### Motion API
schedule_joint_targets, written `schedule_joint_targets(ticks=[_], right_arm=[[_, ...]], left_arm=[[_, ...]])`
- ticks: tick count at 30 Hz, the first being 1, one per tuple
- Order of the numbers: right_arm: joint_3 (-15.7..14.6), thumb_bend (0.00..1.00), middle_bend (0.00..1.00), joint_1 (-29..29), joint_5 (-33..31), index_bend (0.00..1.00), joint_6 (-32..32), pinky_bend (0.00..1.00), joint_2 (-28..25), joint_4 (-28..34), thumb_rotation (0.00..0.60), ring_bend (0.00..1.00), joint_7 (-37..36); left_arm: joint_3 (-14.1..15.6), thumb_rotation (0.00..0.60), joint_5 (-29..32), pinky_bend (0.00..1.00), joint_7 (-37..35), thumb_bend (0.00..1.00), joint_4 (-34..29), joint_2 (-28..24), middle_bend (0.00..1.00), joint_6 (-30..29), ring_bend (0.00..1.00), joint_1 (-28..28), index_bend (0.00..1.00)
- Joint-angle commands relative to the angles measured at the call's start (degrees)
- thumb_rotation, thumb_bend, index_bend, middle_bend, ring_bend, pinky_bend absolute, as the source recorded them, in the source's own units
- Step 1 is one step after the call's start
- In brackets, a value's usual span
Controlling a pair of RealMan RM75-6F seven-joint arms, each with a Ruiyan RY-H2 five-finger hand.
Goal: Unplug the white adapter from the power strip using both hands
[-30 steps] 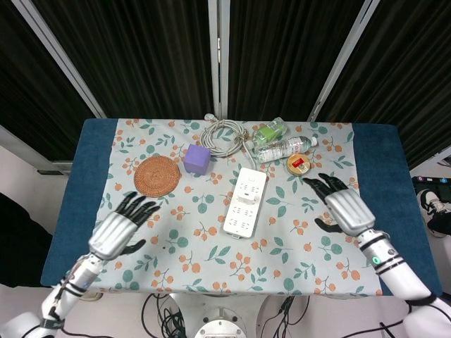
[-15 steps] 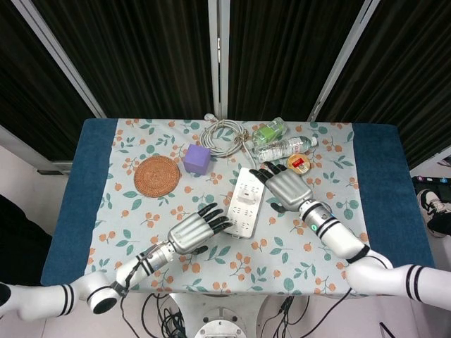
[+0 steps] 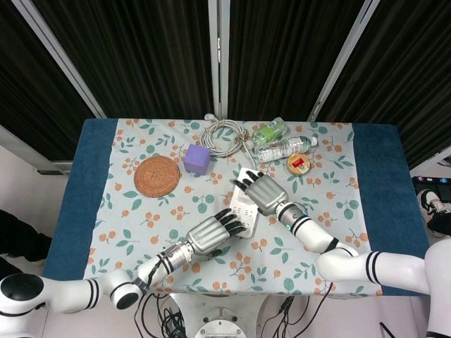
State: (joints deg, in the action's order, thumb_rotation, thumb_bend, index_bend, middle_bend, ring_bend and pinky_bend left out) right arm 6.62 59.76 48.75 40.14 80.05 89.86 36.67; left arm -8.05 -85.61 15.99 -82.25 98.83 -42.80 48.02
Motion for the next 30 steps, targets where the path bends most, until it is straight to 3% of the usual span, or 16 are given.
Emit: schedule_joint_targets(ticks=[1, 9, 16, 30], right_arm=[[-0.5, 0.24, 0.19, 0.8, 1.0, 0.05, 0.5, 0.24, 1.9, -2.1, 0.600, 0.06, -0.5], [-1.1, 0.27, 0.22, 1.9, 3.5, 0.10, -0.3, 0.24, 6.0, -7.5, 0.600, 0.07, -2.7], [-1.8, 0.30, 0.29, 1.4, 6.8, 0.24, 0.1, 0.29, 8.1, -10.9, 0.600, 0.13, -5.6], [-2.2, 0.33, 0.36, 0.5, 10.4, 0.35, 0.9, 0.34, 9.1, -13.2, 0.600, 0.20, -8.0]], left_arm=[[0.4, 0.600, 0.5, 0.01, -1.1, 0.28, 0.9, 0.7, 0.14, -0.2, 0.06, 0.5, 0.13], [1.5, 0.600, 0.5, 0.01, -3.4, 0.28, 2.4, 1.3, 0.14, -1.4, 0.06, 1.1, 0.13], [2.2, 0.600, 0.4, 0.01, -5.0, 0.28, 3.2, 1.8, 0.14, -2.0, 0.06, 1.8, 0.13], [2.9, 0.600, 1.2, 0.01, -7.8, 0.28, 4.9, 2.3, 0.14, -2.5, 0.06, 2.6, 0.13]])
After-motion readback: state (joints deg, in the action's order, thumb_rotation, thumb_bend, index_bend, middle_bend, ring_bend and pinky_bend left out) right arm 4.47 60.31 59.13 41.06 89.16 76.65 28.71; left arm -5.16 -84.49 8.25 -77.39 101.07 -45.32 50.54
